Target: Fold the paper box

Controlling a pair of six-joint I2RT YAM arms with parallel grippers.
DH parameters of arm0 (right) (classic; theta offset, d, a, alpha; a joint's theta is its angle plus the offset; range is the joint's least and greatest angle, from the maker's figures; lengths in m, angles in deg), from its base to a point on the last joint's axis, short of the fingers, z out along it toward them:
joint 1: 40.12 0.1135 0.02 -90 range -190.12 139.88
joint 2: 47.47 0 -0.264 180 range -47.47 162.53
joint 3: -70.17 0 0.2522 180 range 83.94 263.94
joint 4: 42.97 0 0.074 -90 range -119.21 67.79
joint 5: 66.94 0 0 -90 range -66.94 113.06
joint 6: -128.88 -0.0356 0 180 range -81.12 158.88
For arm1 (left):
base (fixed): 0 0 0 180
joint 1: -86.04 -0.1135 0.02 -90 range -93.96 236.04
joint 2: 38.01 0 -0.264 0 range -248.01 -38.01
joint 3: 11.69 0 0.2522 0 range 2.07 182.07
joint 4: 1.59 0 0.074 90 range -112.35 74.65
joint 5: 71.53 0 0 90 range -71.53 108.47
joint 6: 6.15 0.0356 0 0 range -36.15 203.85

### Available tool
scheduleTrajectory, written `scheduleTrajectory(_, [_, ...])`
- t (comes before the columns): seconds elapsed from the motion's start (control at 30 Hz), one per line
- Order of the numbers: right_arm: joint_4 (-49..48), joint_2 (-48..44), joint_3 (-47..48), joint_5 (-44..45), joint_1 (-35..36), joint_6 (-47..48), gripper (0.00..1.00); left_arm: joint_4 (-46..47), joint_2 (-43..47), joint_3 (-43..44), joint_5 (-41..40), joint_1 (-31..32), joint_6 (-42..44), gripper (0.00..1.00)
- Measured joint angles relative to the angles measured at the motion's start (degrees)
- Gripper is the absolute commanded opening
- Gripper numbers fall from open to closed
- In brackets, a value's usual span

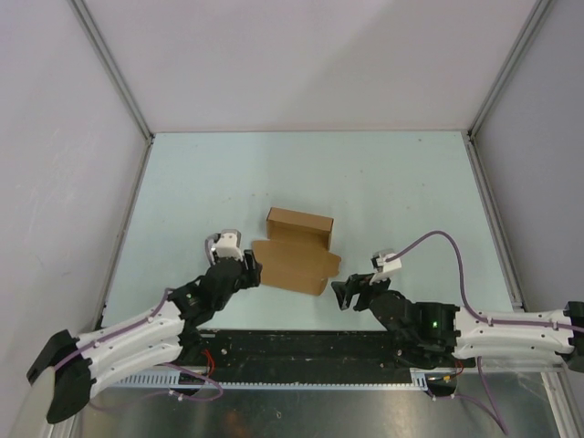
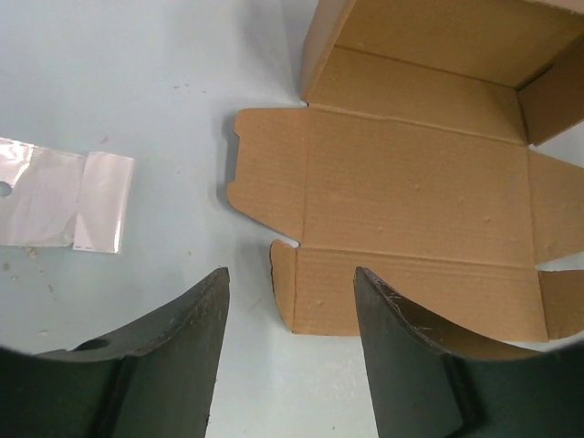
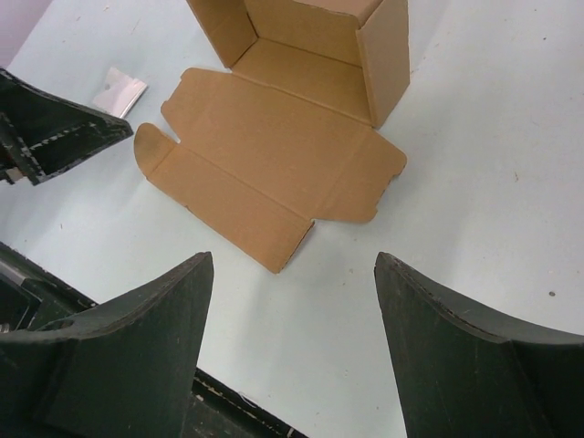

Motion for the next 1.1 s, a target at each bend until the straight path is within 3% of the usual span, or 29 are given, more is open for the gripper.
scheduleTrajectory(0.2, [0.3,-3.1,-0.8,-0.6,-0.3,-0.2,0.76,5.5,-6.8,0.0,1.2,0.0,-0.1,0.56])
scheduleTrajectory(0.33, [0.3,-4.2,-0.9,-0.9,-0.4,-0.2,0.76,7.4,-8.0,-0.4,1.2,0.0,-0.2,0.44])
scheduleTrajectory(0.43, [0.3,-4.2,-1.1,-1.4,-0.9,-0.2,0.76,8.5,-8.7,-0.5,1.2,0.0,-0.2,0.42])
scheduleTrajectory(0.5, [0.3,-4.2,-1.2,-1.7,-0.9,-0.2,0.76,9.2,-9.7,-0.5,1.2,0.0,-0.2,0.43])
scheduleTrajectory(0.63, [0.3,-4.3,-1.2,-2.3,-1.0,-0.2,0.76,9.6,-12.6,-0.5,1.4,0.0,-0.9,0.57])
scheduleTrajectory(0.77, [0.3,-4.5,-1.2,-2.8,-1.0,-0.2,0.76,9.6,-13.6,-0.5,1.3,0.0,-1.8,0.57])
scheduleTrajectory(1.1, [0.3,-5.0,-1.3,-3.6,-1.2,0.0,0.76,11.0,-16.4,-0.5,1.2,0.0,-3.1,0.36])
